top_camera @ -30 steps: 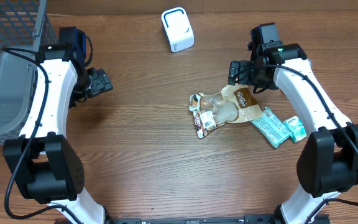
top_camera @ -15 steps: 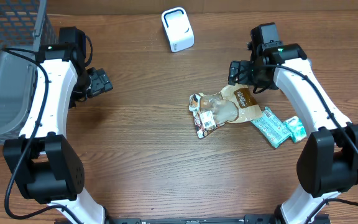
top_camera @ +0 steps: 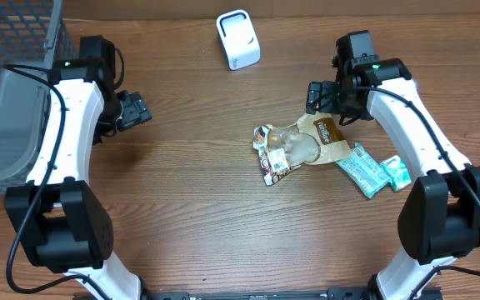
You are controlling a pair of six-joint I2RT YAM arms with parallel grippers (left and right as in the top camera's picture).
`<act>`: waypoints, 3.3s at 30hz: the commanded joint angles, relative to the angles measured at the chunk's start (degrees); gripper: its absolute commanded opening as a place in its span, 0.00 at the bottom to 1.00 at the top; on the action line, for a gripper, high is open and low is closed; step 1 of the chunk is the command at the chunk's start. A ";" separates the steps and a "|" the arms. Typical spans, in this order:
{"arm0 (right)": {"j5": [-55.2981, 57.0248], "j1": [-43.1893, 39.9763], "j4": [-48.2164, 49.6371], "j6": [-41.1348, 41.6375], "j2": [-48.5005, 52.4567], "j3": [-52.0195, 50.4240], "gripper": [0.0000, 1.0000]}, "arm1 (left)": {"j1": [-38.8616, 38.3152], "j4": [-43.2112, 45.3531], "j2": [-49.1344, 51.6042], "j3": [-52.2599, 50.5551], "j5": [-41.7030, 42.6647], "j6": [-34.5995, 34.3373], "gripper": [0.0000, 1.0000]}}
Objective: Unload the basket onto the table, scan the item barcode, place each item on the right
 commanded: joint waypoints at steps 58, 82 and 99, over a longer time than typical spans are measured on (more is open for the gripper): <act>0.76 -0.09 0.35 0.17 -0.59 -0.11 1.00 | -5.42 71.30 -48.06 -54.49 12.22 -2.56 1.00; 0.76 -0.09 0.35 0.17 -0.59 -0.11 1.00 | -5.33 91.21 -65.57 -85.99 7.15 -1.68 1.00; 0.76 -0.09 0.35 0.17 -0.59 -0.11 1.00 | -5.27 77.68 -85.37 -92.43 3.72 -1.44 1.00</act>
